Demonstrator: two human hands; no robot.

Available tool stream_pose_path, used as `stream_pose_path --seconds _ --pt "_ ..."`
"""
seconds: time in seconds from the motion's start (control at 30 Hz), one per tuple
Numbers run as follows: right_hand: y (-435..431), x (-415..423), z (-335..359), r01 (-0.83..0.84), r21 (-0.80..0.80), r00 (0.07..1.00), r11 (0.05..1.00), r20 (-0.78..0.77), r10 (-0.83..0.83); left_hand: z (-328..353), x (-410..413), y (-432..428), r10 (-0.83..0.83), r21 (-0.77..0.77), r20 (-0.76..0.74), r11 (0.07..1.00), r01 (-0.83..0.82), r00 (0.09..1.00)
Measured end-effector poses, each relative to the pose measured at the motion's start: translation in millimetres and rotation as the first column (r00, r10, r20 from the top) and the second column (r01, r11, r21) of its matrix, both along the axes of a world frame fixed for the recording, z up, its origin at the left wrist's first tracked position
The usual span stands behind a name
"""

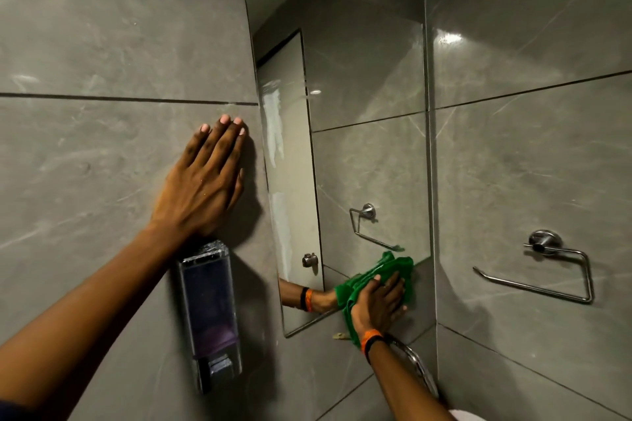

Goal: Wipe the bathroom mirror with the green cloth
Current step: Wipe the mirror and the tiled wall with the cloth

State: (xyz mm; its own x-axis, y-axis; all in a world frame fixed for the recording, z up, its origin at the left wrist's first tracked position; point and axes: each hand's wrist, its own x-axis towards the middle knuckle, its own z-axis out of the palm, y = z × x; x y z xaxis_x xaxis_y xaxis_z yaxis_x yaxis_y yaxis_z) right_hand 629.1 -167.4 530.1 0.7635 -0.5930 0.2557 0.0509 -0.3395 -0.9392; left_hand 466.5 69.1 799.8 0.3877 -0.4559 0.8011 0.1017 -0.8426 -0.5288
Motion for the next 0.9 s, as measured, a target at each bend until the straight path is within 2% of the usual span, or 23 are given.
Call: stream_pose_path --seconds 0.17,0.53,0.9 --pt "49 -38 -4 -0.019 0.032 0.995 0.999 0.094 0.016 -1 -2 0 0.009 0.017 -0.002 1.0 -0.009 1.0" --pt "114 -106 -6 -0.04 -0.131 0.981 0.991 0.181 0.063 -1 -5 -1 -0.022 -0.009 -0.044 1.0 0.021 0.999" --pt "140 -119 12 0.01 -0.237 0.961 0.971 0.271 0.057 0 -5 -3 -0.006 -0.035 -0.071 0.999 0.003 0.997"
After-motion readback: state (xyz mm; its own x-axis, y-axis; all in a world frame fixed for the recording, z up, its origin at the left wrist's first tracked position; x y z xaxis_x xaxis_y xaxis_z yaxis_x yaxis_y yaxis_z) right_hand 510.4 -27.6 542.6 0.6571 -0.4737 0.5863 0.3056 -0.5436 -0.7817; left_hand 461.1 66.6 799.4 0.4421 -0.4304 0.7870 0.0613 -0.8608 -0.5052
